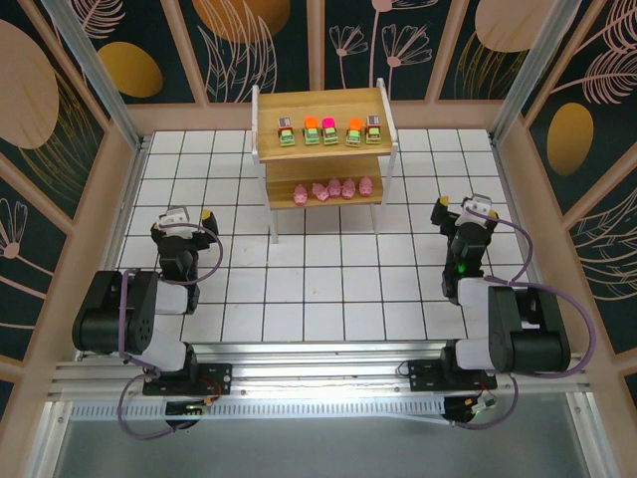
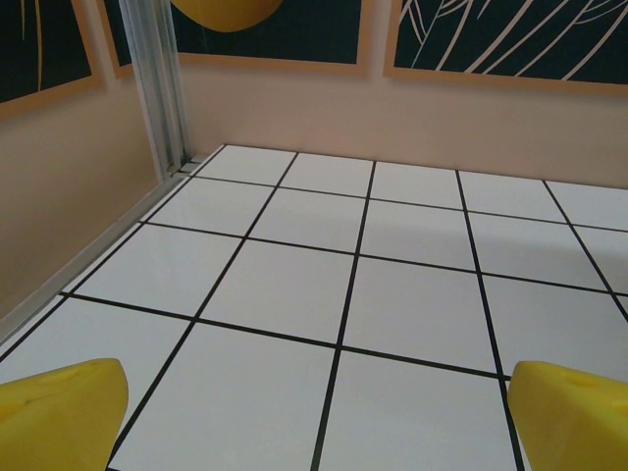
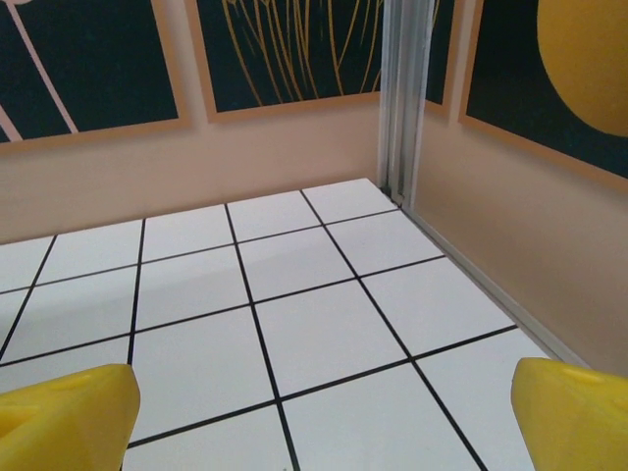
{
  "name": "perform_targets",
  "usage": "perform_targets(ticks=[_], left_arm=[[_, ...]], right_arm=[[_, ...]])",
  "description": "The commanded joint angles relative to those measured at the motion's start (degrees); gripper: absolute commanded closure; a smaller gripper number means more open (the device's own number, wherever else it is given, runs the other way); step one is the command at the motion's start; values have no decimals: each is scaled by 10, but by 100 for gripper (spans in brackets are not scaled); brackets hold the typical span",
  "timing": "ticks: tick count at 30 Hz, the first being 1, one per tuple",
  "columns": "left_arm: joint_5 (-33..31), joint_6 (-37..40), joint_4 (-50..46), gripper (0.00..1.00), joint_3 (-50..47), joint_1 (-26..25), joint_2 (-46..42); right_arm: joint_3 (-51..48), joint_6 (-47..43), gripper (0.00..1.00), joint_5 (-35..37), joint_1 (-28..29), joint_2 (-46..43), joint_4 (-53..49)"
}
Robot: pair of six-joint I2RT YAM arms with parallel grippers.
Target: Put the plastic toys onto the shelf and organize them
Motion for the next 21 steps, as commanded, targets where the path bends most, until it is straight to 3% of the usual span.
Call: perform_targets(ticks=[1,6,13,18,21], left_arm=[[4,-1,27,1,0,2,5],[3,-2,27,1,-1,2,5],[4,-1,28,1,-1,2,4],[4,-1,26,1,0,2,5],[4,-1,27,1,-1,2,4]], right_arm=[[4,-3,2,-15,11,-14,1],[-10,7,3,-25,24,0,18],[-30,-3,2,-27,30,96,126],[2,22,2,-108,-8,101,61],[6,25,1,-120,-16,102,55]])
